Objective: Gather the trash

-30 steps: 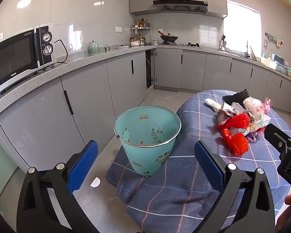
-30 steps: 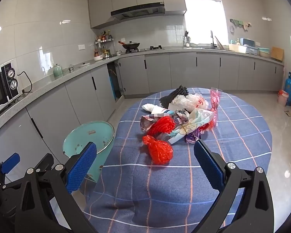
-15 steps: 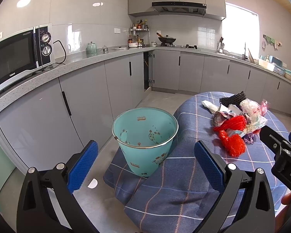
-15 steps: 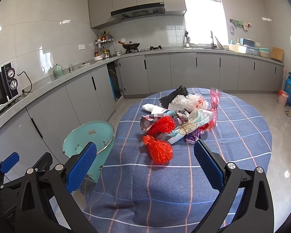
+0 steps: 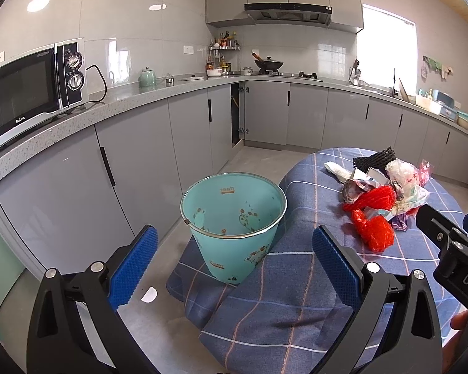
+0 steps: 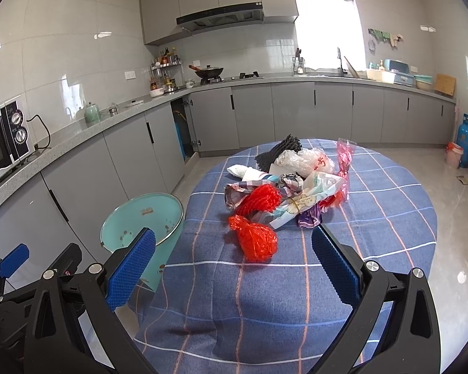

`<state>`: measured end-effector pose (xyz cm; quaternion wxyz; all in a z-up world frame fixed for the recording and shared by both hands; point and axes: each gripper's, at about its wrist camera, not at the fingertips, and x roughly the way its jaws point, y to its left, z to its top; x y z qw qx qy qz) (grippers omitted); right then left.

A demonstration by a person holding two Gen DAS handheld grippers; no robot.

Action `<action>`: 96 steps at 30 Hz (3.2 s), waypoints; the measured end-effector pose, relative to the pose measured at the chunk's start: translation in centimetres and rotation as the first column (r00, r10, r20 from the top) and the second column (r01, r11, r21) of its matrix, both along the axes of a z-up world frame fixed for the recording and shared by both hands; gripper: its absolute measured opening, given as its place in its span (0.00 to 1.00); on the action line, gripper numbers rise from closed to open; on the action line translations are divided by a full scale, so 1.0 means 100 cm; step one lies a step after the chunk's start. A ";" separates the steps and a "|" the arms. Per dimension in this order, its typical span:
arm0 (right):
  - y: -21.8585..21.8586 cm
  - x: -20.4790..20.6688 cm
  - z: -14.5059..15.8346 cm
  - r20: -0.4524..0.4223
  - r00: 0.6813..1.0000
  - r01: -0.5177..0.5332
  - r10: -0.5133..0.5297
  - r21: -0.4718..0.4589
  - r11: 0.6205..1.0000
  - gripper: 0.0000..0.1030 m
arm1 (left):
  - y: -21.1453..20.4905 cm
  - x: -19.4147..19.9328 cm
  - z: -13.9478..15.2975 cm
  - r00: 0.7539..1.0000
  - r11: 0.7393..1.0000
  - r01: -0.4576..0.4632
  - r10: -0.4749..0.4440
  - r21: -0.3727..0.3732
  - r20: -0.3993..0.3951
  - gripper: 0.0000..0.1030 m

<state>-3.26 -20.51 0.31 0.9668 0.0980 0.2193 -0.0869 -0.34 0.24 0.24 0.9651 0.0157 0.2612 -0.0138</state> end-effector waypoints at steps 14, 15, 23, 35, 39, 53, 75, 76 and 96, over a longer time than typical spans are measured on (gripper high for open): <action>0.000 0.001 0.000 -0.004 1.000 -0.001 0.001 0.001 1.000 0.96 | 0.002 0.000 0.001 1.000 1.000 -0.002 0.002 -0.001 -0.001 0.95; 0.000 0.001 0.000 -0.004 1.000 -0.001 0.001 0.001 1.000 0.96 | 0.002 0.000 0.001 1.000 1.000 -0.002 0.002 -0.001 -0.001 0.95; 0.001 0.000 -0.001 -0.004 1.000 -0.001 0.001 0.005 1.000 0.96 | 0.002 0.000 0.001 1.000 1.000 -0.002 0.002 -0.002 -0.001 0.95; 0.000 0.000 -0.001 -0.005 1.000 -0.001 0.001 0.006 1.000 0.96 | 0.002 0.000 0.001 1.000 1.000 -0.002 0.002 -0.001 -0.001 0.95; 0.000 0.000 -0.001 -0.008 1.000 -0.001 0.001 0.008 1.000 0.96 | 0.002 0.000 0.001 1.000 1.000 -0.001 0.001 0.000 -0.002 0.95; 0.000 0.002 -0.003 -0.013 1.000 0.002 -0.002 0.013 1.000 0.96 | -0.002 0.002 -0.005 1.000 1.000 -0.002 0.002 0.003 -0.013 0.95; -0.030 0.058 -0.036 -0.100 0.995 -0.006 0.008 0.018 1.000 0.96 | -0.010 0.042 -0.039 0.998 1.000 0.006 -0.007 -0.016 -0.065 0.94; -0.033 0.061 -0.038 -0.103 0.995 -0.006 0.008 0.019 1.000 0.96 | -0.013 0.045 -0.041 0.997 1.000 0.011 -0.012 -0.017 -0.071 0.94; -0.129 0.056 -0.084 -0.159 0.981 0.113 -0.113 -0.008 0.994 0.89 | -0.100 0.104 -0.066 0.945 0.958 0.272 -0.284 -0.090 -0.162 0.94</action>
